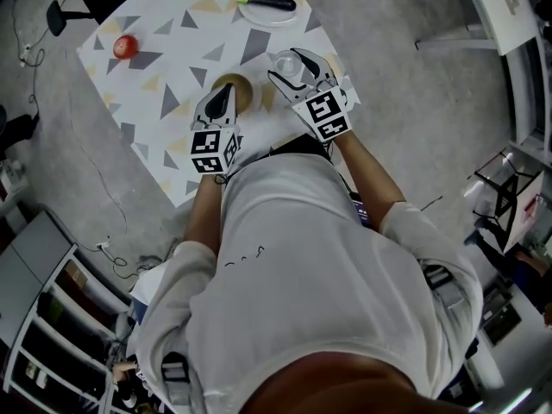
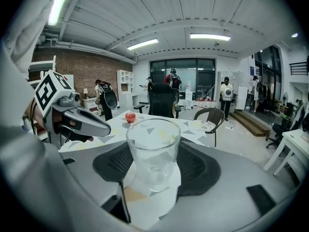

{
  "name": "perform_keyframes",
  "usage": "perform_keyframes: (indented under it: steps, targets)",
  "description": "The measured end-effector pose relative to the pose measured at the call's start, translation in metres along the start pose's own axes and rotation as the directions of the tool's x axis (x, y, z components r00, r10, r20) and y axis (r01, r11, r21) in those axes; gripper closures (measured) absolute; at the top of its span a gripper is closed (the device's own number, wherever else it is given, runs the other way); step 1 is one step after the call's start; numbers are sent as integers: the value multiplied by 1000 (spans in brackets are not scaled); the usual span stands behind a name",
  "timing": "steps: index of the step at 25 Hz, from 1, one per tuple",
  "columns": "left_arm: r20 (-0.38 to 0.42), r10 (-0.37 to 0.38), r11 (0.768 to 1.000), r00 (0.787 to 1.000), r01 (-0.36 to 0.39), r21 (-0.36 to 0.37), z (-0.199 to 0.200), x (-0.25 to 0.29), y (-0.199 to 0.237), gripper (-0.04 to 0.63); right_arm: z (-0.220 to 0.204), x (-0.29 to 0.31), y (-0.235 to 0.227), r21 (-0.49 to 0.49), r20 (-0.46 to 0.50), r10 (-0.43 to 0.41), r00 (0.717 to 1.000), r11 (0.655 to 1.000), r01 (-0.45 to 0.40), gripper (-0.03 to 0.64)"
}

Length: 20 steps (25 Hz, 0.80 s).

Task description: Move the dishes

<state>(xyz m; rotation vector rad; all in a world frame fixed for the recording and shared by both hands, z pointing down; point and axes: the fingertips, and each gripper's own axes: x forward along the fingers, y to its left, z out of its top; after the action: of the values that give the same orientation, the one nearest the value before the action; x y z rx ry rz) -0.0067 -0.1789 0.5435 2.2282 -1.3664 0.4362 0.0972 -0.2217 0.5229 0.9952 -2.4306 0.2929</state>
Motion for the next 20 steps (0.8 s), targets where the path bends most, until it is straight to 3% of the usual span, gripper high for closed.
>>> perform_keyframes:
  steps: [20]
  targets:
    - [-88, 108, 991, 990, -114, -63, -32, -9, 17, 575, -55, 60, -13, -39, -93, 80, 992, 996, -84, 342]
